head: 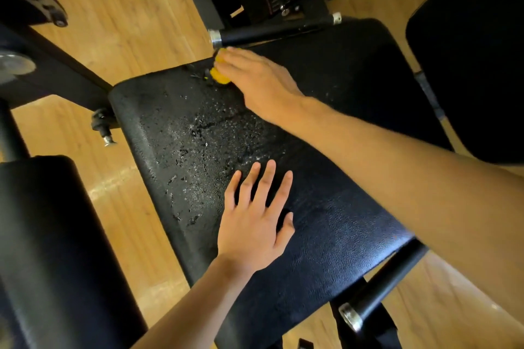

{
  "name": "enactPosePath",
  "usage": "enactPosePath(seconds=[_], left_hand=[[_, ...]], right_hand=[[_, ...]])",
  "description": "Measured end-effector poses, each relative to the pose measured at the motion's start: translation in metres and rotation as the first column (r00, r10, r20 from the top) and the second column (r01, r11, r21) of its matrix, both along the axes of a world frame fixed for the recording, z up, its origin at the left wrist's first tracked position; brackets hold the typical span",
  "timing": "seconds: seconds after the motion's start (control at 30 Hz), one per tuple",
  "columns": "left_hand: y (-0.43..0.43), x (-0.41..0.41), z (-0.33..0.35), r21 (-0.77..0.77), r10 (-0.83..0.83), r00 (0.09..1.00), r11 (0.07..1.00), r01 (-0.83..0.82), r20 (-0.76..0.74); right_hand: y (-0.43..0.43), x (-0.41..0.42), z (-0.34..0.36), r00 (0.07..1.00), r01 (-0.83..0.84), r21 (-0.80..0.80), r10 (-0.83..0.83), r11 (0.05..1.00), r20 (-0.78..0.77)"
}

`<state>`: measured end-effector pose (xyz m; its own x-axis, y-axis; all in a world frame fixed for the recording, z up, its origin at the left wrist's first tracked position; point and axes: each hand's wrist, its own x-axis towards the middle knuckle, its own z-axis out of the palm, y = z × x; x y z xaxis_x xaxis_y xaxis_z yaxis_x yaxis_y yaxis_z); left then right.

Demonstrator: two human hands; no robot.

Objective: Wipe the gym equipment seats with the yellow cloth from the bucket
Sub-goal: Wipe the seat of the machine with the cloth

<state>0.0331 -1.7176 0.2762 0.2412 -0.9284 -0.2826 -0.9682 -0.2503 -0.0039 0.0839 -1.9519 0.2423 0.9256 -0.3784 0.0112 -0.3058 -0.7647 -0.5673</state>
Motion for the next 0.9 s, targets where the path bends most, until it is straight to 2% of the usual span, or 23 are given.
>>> enactPosePath(seconds=[0.07, 0.17, 0.23, 0.33, 0.4, 0.5, 0.6, 0.67, 0.77, 0.9], left_hand=[[0.001, 0.000, -0.001, 0.006, -0.005, 1.000, 1.000, 0.005, -0.001], [0.002, -0.001, -0.002, -0.010, 0.003, 1.000, 1.000, -0.004, -0.019], [0.002, 0.001, -0.003, -0.014, 0.003, 1.000, 1.000, -0.004, -0.023], [0.002, 0.000, -0.004, -0.025, 0.006, 0.999, 1.000, -0.007, -0.035], [0.002, 0.000, -0.003, -0.028, 0.010, 0.999, 1.000, -0.011, -0.050], [0.002, 0.001, -0.003, -0.023, 0.018, 0.998, 1.000, -0.019, -0.054], [0.002, 0.001, -0.003, -0.039, 0.026, 0.998, 0.999, -0.028, -0.064], [0.001, 0.001, -0.002, -0.042, 0.025, 0.997, 0.999, -0.028, -0.067], [0.002, 0.002, -0.002, -0.021, 0.022, 0.999, 1.000, -0.023, -0.046], [0.002, 0.002, -0.003, -0.011, 0.015, 0.999, 1.000, -0.015, -0.051]], right_hand=[[-0.033, -0.029, -0.014, 0.987, 0.159, -0.016, -0.159, 0.987, -0.006], [-0.092, -0.086, -0.029, 0.917, 0.375, -0.110, -0.386, 0.920, -0.099], [-0.114, -0.104, -0.030, 0.871, 0.450, -0.110, -0.462, 0.886, -0.165], [-0.101, -0.077, -0.023, 0.813, 0.523, -0.130, -0.539, 0.842, -0.220], [-0.071, -0.039, -0.012, 0.880, 0.427, -0.103, -0.439, 0.898, -0.180], [-0.013, 0.027, 0.008, 0.982, 0.166, 0.000, -0.165, 0.986, -0.097], [0.040, 0.073, 0.028, 0.998, 0.013, 0.047, -0.010, 0.999, -0.063], [0.045, 0.076, 0.026, 0.998, -0.043, 0.032, 0.045, 0.999, -0.051], [0.012, 0.048, 0.011, 0.999, -0.030, 0.045, 0.031, 0.999, -0.020], [-0.057, -0.026, -0.017, 0.975, 0.211, -0.040, -0.213, 0.977, -0.070]])
